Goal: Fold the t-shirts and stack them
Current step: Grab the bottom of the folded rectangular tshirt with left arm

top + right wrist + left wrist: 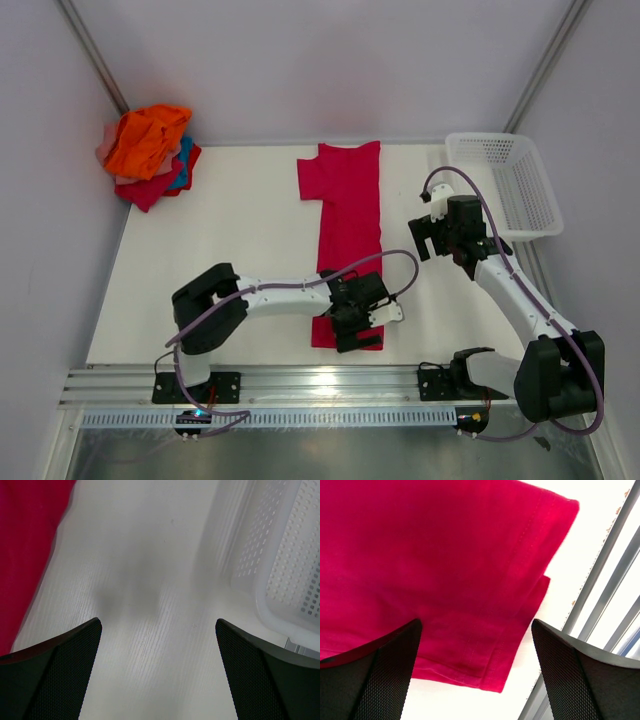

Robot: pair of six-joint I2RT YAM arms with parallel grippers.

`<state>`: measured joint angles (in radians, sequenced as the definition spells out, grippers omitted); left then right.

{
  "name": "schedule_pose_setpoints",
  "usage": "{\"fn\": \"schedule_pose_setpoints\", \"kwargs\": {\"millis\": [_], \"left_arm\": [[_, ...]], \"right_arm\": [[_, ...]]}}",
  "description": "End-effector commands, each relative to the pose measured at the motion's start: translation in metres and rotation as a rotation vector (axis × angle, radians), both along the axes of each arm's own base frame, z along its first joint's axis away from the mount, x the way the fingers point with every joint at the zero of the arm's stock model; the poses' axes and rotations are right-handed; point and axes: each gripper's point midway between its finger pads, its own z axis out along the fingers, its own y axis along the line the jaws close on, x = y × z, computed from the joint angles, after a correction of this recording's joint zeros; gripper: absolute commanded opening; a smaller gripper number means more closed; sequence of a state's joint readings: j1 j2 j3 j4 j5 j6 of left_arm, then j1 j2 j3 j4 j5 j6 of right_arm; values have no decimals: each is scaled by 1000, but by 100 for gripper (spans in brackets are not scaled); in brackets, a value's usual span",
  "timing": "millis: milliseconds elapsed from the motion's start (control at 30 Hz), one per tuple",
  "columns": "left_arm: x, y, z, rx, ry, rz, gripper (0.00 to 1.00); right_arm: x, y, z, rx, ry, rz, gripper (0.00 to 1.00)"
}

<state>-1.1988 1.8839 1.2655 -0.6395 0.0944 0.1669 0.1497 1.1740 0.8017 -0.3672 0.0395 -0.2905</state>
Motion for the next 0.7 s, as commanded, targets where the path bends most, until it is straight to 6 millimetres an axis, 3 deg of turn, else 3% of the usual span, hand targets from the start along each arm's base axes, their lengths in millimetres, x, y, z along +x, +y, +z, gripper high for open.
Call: {"fn": "schedule_pose_setpoints", "kwargs": {"millis": [0,333,667], "left_arm": [[-3,-7,15,-30,-44,-5,92],[-20,-6,45,-96,-4,-36,94],[7,5,15,-37,-147,29,87]], "right_arm": [[5,3,13,13,-53,-2,99],[6,2,13,8,-53,-2,99],[7,2,9,2,-37,-1,99]]}}
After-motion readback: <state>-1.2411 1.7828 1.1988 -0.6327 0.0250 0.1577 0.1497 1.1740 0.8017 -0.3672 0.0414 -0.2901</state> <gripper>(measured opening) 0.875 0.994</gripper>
